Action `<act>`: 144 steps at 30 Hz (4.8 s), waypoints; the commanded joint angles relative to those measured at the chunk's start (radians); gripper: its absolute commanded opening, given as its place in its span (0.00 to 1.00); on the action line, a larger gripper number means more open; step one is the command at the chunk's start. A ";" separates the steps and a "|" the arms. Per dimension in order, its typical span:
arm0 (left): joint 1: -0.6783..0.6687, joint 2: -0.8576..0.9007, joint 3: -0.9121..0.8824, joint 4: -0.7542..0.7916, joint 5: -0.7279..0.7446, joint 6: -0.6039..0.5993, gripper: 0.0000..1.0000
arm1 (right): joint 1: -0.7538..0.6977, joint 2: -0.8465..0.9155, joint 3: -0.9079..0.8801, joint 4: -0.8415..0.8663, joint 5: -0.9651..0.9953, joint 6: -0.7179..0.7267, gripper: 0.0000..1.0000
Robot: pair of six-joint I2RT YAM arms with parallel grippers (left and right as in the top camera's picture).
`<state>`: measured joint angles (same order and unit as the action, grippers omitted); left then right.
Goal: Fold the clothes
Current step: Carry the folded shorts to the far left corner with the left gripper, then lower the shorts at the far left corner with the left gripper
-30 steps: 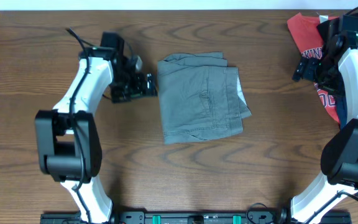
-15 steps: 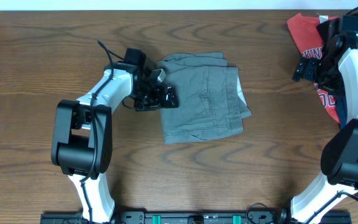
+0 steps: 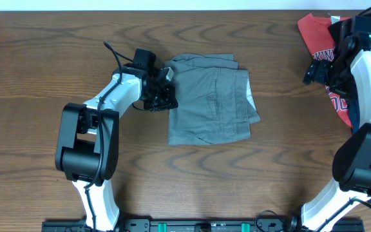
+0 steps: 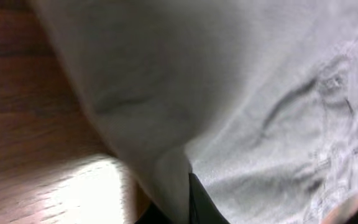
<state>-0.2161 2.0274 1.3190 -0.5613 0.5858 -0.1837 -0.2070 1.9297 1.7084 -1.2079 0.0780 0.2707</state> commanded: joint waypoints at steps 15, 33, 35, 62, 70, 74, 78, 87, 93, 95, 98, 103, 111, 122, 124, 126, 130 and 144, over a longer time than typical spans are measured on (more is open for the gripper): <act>0.612 0.013 -0.002 -0.049 -0.189 -0.377 0.07 | -0.002 0.004 0.009 0.000 0.000 0.013 0.99; 1.020 0.013 -0.002 -0.134 -0.020 -0.605 0.78 | -0.002 0.004 0.009 0.000 0.000 0.013 0.99; 0.993 0.013 -0.003 -0.166 -0.020 -0.610 0.79 | -0.002 0.004 0.009 0.000 0.000 0.013 0.99; 0.501 0.013 -0.085 0.351 -0.310 -0.848 0.12 | -0.002 0.004 0.009 0.000 0.000 0.013 0.99; 0.502 0.013 -0.085 0.473 -0.498 -0.846 0.11 | -0.002 0.004 0.009 0.000 0.000 0.013 0.99; 0.532 0.013 -0.085 0.474 -0.539 -0.846 0.11 | -0.002 0.004 0.009 0.000 0.000 0.013 0.99; 0.563 0.015 -0.085 0.479 -0.560 -0.847 0.10 | -0.002 0.004 0.009 0.000 0.000 0.013 0.99; 0.493 0.071 -0.085 0.525 -0.448 -1.008 0.06 | -0.002 0.004 0.009 0.000 0.000 0.013 0.99; 0.375 0.099 -0.085 0.594 -0.446 -1.007 0.06 | -0.002 0.004 0.009 0.000 0.000 0.013 0.99; 0.348 0.100 -0.085 0.635 -0.478 -1.007 0.07 | -0.002 0.004 0.009 0.000 0.000 0.013 0.99; 0.334 0.100 -0.085 0.679 -0.533 -1.007 0.07 | -0.002 0.004 0.009 0.000 0.000 0.013 0.99; 0.338 0.116 -0.085 0.736 -0.574 -0.997 0.06 | -0.002 0.004 0.009 0.000 0.000 0.013 0.99; 0.401 0.164 -0.085 0.721 -0.624 -0.939 0.06 | -0.002 0.004 0.009 0.000 0.000 0.013 0.99; 0.676 0.140 -0.085 0.527 -0.623 -0.905 0.06 | -0.002 0.004 0.009 0.000 0.000 0.013 0.99; 0.728 0.131 -0.085 0.500 -0.616 -0.903 0.06 | -0.001 0.004 0.009 0.000 0.000 0.013 0.99; 0.768 0.129 -0.085 0.499 -0.578 -0.883 0.06 | -0.002 0.004 0.009 0.000 0.000 0.013 0.99; 0.807 0.129 -0.085 0.515 -0.479 -0.884 0.06 | -0.002 0.004 0.009 0.000 0.000 0.013 0.99; 0.566 0.143 -0.084 0.694 -0.394 -0.687 0.06 | -0.002 0.004 0.009 0.000 0.000 0.013 0.99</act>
<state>0.3985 2.1368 1.2541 0.1501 0.1524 -0.9653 -0.2070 1.9301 1.7084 -1.2079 0.0780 0.2707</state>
